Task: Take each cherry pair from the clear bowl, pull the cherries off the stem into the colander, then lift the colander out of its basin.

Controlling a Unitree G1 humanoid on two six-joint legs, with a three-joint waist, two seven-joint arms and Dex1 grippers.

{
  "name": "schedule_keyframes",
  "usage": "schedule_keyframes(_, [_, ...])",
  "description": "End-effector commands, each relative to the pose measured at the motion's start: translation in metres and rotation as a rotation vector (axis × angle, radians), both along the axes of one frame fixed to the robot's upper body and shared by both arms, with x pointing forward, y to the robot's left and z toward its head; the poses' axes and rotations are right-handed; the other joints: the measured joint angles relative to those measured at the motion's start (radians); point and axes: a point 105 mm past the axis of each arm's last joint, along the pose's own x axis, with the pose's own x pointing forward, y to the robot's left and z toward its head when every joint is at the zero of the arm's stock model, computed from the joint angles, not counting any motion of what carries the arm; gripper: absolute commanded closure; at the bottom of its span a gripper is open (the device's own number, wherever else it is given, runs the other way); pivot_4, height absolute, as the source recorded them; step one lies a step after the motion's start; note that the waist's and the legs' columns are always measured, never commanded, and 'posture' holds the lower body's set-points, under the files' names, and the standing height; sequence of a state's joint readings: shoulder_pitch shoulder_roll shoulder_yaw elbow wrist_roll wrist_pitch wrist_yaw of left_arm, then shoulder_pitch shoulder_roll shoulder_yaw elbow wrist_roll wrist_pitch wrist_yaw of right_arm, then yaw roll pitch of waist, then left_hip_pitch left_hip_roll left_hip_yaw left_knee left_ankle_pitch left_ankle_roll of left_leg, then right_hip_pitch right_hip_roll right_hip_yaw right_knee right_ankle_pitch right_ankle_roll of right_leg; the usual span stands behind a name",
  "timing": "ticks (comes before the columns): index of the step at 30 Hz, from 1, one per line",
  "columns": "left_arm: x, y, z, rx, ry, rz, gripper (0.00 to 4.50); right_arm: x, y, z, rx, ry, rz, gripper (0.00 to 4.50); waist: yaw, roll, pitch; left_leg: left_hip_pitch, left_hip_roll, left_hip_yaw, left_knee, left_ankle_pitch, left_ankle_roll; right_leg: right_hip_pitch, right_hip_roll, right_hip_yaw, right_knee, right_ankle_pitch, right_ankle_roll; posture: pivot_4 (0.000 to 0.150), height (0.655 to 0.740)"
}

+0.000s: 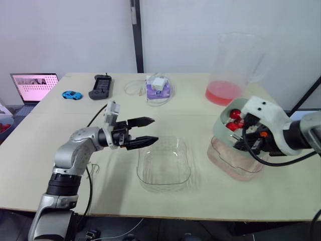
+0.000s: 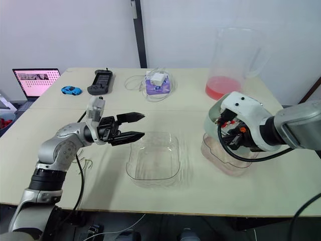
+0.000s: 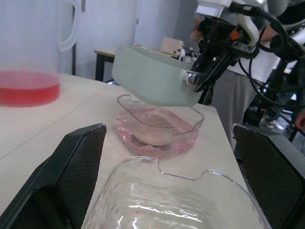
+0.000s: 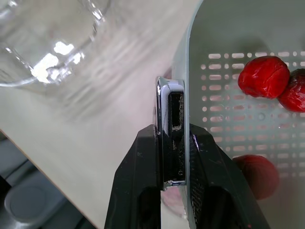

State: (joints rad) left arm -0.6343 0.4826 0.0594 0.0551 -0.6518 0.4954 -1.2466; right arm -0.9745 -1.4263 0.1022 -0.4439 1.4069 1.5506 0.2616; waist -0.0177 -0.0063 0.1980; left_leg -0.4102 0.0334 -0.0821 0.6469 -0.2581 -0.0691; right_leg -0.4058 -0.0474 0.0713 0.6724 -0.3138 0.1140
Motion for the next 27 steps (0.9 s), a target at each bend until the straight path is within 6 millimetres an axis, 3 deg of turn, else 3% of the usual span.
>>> schedule_keyframes(1, [-0.001,0.011,0.010,-0.044,-0.056,0.062,0.00,0.019,0.004,0.014,-0.046,-0.077,0.021,4.28,-0.003,0.000,0.000,0.000,0.000,0.000,0.000,0.000,0.000,0.000,0.000,0.000,0.000,0.000,0.000,0.150,0.7332])
schedule_keyframes(5, [-0.005,0.021,-0.001,-0.049,-0.019,0.129,0.00,0.057,0.022,0.025,-0.111,-0.142,0.159,4.28,-0.019,0.001,0.000,0.000,0.000,0.000,0.000,0.000,0.000,-0.001,0.000,0.001,0.000,0.000,0.000,0.150,0.7332])
schedule_keyframes(10, [-0.022,0.029,-0.008,-0.068,0.015,0.168,0.00,0.100,0.051,0.022,-0.188,-0.120,0.360,4.28,-0.030,0.001,0.000,0.000,0.000,0.000,0.000,0.000,0.000,-0.001,0.000,0.000,0.001,0.000,0.000,0.150,0.7332])
schedule_keyframes(15, [-0.035,0.040,-0.015,-0.041,0.030,0.227,0.00,0.133,0.061,-0.010,-0.242,-0.017,0.463,4.28,-0.025,0.001,0.000,0.000,0.000,0.000,0.000,0.000,-0.001,-0.002,-0.001,0.000,0.002,0.000,0.000,0.150,0.7332])
schedule_keyframes(21, [-0.039,0.047,-0.016,-0.033,0.030,0.280,0.00,0.147,0.078,-0.034,-0.237,0.049,0.530,4.28,-0.028,0.001,0.000,0.000,-0.001,0.000,0.000,0.001,-0.002,-0.002,-0.001,0.000,0.004,0.000,0.000,0.150,0.7332])
schedule_keyframes(27, [-0.040,0.053,-0.020,0.015,0.010,0.332,0.00,0.143,0.083,-0.062,-0.242,0.146,0.567,4.28,-0.028,0.001,0.000,0.000,-0.001,0.000,0.000,0.001,-0.002,-0.004,-0.001,0.000,0.008,0.000,0.000,0.150,0.7332])
